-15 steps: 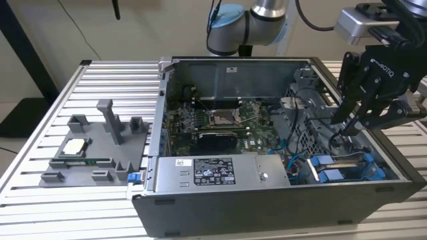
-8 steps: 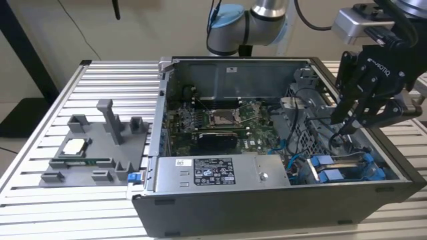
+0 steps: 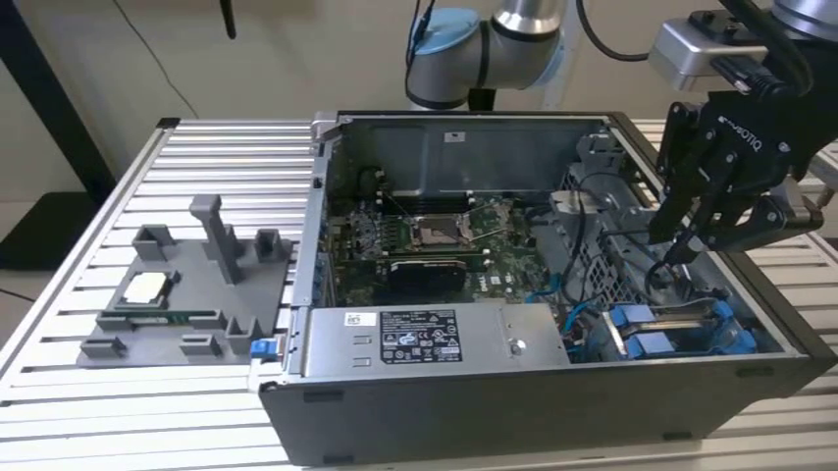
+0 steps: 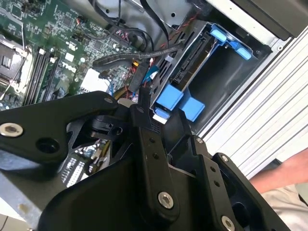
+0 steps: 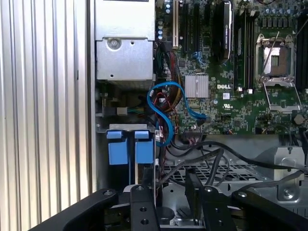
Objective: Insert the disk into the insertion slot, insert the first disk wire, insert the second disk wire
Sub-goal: 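Insert the first disk wire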
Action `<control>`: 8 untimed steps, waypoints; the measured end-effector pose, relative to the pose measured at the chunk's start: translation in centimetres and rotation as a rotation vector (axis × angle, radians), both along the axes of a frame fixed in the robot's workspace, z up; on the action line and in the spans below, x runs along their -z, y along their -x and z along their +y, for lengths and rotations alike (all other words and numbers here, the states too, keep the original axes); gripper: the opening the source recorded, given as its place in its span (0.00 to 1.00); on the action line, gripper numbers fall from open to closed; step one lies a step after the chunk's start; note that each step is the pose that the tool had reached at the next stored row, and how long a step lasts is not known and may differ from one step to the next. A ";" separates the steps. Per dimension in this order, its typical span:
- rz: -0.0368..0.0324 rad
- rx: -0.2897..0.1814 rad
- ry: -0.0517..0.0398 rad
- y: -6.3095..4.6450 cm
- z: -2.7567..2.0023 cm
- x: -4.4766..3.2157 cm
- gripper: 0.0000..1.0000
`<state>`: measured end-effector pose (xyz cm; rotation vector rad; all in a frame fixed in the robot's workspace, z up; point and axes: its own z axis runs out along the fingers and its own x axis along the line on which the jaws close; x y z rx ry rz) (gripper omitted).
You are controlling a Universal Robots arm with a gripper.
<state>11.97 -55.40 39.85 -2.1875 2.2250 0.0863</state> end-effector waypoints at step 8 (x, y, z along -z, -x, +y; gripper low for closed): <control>-0.0033 0.000 -0.0010 0.0 0.07 0.29 0.40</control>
